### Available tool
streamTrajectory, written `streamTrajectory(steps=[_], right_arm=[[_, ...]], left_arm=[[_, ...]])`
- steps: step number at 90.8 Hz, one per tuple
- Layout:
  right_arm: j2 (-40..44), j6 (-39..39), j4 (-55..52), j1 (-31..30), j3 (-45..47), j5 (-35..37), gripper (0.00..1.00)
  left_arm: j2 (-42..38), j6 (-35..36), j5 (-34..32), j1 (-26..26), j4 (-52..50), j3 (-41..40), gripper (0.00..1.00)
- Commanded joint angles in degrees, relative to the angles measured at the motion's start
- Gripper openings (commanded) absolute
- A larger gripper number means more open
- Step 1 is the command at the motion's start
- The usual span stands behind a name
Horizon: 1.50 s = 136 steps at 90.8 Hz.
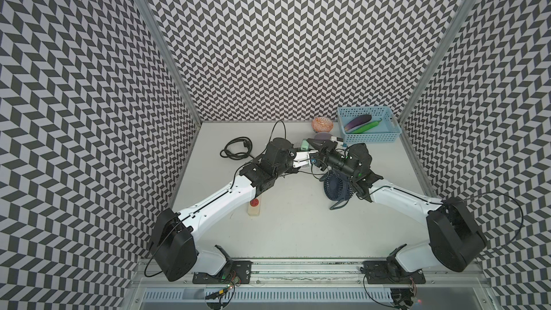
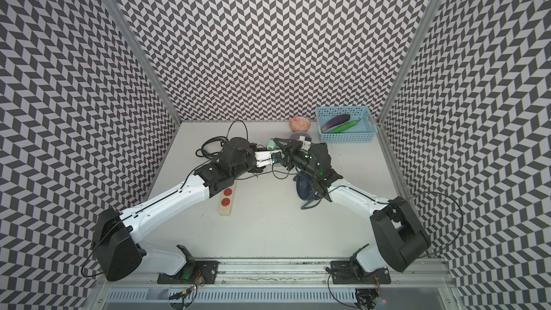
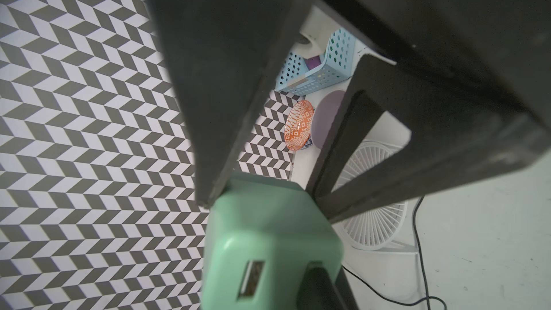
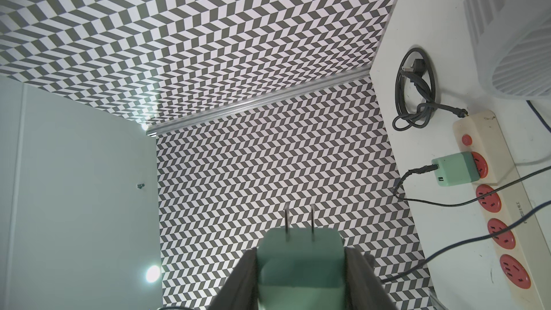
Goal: Plug the desk fan into the power strip
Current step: Pick up the plug from the center of the board.
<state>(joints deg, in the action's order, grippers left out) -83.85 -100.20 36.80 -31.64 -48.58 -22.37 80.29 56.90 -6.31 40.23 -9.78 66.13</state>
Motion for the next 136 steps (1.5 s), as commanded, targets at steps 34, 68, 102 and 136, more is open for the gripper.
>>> streamTrajectory(steps=[34, 68, 102, 136], right_arm=[[4.8, 8.9, -2.0, 1.5, -0.1, -4.6, 0.50], [5.3, 7.7, -1.1, 2.7, 1.0, -2.5, 0.16], [5.5, 2.8, -3.6, 1.2, 0.1, 0.5, 0.16], [4.9, 1.1, -2.5, 0.1, 0.2, 0.6, 0.15]], left_arm=[[-0.8, -11.6, 14.4, -6.4, -4.0, 7.6, 0.16], [-2.0, -8.1, 13.3, -6.2, -6.4, 6.3, 0.74], [-0.8, 1.5, 4.9, 0.1, -5.4, 7.4, 0.96], [1.0, 8.9, 0.6, 4.0, -4.7, 8.2, 0.74]])
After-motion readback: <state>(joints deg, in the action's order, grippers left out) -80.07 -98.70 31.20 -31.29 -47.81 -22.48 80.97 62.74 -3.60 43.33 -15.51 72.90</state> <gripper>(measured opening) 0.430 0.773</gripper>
